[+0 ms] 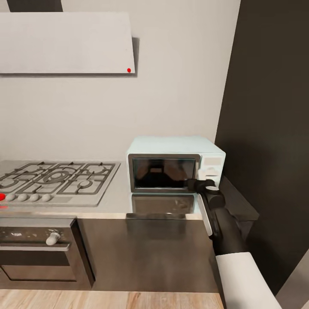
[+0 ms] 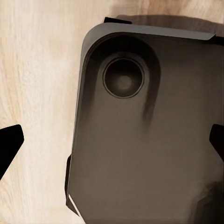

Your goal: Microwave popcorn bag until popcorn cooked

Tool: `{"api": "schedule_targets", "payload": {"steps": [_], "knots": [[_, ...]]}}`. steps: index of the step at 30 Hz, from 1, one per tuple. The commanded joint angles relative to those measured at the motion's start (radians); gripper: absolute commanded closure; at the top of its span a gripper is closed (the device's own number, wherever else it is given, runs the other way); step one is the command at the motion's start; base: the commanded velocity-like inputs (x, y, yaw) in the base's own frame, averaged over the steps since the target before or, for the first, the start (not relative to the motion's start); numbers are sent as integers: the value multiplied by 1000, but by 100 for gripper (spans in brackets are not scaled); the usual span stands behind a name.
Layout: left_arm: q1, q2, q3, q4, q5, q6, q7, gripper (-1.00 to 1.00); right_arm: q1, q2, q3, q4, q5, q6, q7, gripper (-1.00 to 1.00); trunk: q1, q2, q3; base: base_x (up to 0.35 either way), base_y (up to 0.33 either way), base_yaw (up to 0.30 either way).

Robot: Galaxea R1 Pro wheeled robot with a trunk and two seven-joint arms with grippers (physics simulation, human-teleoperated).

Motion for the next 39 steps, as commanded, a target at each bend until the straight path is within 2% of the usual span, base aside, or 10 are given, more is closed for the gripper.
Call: {"api": "schedule_targets", "payload": {"steps": [1,6,8,12,26,30,33,39], "knots": [[0,0,1,-1,6,-1,1,-100,2,0,1,-1,10,-4,16,-100,0,0,-1,3,4,0],[0,0,1,-1,7,-1,1,-100,-5,-20,1,-15,10,-32,85,-100,0,0,-1,0,0,0],[0,0,1,-1,7,-1,1,-100,-7,-23,1,-14,14,-85,95,-100,0,0,-1,0,0,0],[0,1,1,-1,7,-1,1,-100,-7,-24,-2,-8,15,-109,91,-100,0,0,-1,0,0,0],[0,0,1,-1,7,-1,1,-100,-8,-31,-4,-2,16,-111,79,-100,0,0,-1,0,0,0],[0,1,2,-1,7,-1,1,-100,-8,-32,-4,46,16,-119,78,-100,0,0,-1,0,0,0],[0,1,1,-1,7,-1,1,-100,-8,-34,-5,81,16,-163,80,-100,0,0,-1,0,0,0],[0,1,1,-1,7,-1,1,-100,-8,-35,-6,86,19,-178,83,-100,0,0,-1,0,0,0]]}}
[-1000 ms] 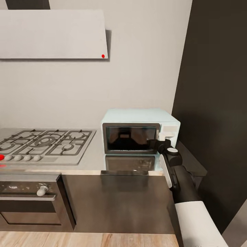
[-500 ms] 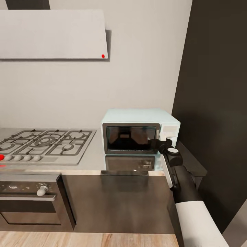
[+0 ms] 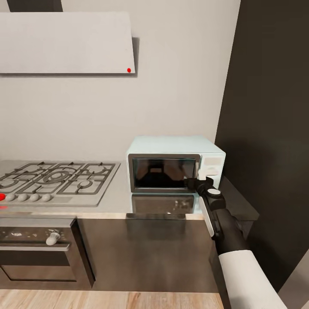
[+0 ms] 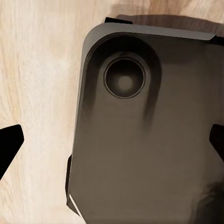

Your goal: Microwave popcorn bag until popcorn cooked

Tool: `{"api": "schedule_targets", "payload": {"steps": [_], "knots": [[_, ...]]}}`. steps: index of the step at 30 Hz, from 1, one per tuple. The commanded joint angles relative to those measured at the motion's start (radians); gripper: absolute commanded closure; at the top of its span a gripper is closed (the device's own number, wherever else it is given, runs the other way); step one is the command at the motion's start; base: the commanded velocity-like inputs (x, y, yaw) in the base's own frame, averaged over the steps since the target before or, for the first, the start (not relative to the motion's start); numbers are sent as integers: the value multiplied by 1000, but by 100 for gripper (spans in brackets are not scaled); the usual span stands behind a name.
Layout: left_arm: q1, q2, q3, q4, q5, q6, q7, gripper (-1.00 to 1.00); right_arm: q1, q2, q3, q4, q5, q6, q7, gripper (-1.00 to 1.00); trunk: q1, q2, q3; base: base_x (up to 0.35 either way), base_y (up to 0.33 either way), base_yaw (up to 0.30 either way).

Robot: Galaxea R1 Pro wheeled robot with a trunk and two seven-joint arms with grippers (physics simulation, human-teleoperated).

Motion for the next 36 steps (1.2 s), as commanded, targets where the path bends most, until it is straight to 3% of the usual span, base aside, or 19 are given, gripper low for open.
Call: {"api": "schedule_targets", "payload": {"steps": [1,7,12,36], "knots": [[0,0,1,-1,6,-2,1,-100,-1,-1,0,-1,10,7,0,-100,0,-1,-1,0,0,0],[0,0,2,-1,6,-2,2,-100,-1,-33,-1,0,8,5,-1,-100,0,-1,-1,0,0,0],[0,-1,2,-2,6,-2,2,-100,-1,-40,-1,0,7,5,-2,-100,0,-1,-1,0,0,0],[0,-1,1,-1,6,-2,1,-100,-1,-31,2,0,0,9,-1,-100,0,-1,-1,47,0,0]]}}
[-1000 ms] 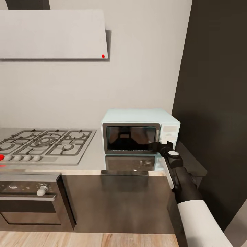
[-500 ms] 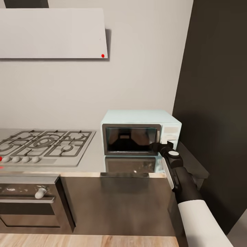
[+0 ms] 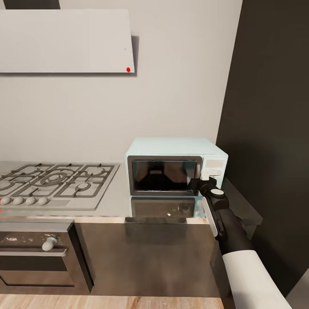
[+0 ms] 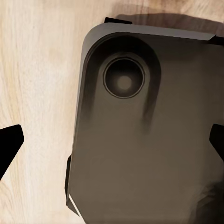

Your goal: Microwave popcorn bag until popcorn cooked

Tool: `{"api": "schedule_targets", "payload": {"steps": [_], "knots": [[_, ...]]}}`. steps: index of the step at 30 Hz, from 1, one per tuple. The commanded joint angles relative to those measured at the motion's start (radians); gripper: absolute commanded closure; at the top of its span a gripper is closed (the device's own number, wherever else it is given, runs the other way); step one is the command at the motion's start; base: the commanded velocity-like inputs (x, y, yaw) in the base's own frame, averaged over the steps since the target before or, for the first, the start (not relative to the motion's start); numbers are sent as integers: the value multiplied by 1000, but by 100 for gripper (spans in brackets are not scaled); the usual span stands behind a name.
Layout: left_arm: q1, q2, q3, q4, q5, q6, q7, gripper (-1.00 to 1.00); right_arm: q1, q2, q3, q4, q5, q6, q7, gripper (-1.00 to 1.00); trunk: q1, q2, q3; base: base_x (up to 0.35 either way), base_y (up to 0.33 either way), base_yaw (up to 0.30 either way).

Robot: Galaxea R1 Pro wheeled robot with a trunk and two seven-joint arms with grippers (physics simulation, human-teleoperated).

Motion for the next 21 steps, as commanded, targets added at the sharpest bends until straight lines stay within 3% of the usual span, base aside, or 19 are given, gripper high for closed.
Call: {"api": "schedule_targets", "payload": {"steps": [1,21], "knots": [[0,0,0,0,6,-2,1,-100,-1,0,0,-1,18,8,5,100,0,0,-1,0,0,0],[0,0,0,0,7,-2,0,-100,-1,0,0,-1,22,22,7,100,0,0,-1,0,0,0]]}}
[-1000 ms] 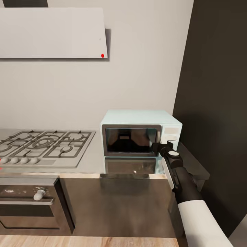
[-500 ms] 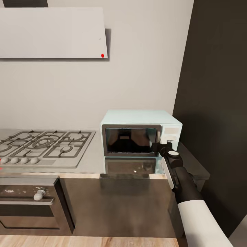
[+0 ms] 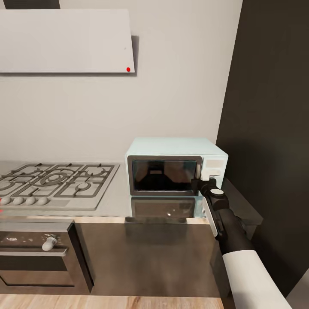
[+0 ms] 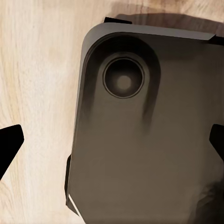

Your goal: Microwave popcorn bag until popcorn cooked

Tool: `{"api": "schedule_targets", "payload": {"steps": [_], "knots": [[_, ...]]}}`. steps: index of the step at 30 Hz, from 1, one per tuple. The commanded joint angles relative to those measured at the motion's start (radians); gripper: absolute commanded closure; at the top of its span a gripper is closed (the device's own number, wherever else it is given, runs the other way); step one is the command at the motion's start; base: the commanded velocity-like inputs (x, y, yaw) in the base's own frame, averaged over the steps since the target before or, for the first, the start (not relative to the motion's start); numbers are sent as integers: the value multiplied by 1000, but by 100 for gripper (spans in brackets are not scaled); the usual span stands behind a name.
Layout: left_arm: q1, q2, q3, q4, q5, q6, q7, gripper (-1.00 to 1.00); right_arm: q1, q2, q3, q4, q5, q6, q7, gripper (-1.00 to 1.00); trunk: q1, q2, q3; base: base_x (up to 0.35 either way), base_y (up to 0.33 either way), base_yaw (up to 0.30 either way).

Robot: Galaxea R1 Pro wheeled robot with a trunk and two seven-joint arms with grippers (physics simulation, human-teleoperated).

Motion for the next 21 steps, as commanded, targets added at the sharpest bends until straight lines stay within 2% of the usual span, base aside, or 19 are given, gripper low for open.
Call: {"api": "schedule_targets", "payload": {"steps": [1,9,21], "knots": [[0,0,1,-1,6,-2,1,-100,0,1,2,-1,-8,4,1,100,0,0,-1,0,0,0],[0,0,2,-1,6,-2,2,-100,0,1,1,-1,-8,2,1,100,0,0,-1,-105,12,0],[0,0,2,-1,7,-2,2,-100,0,1,1,1,-11,2,0,100,0,0,-1,-134,84,0]]}}
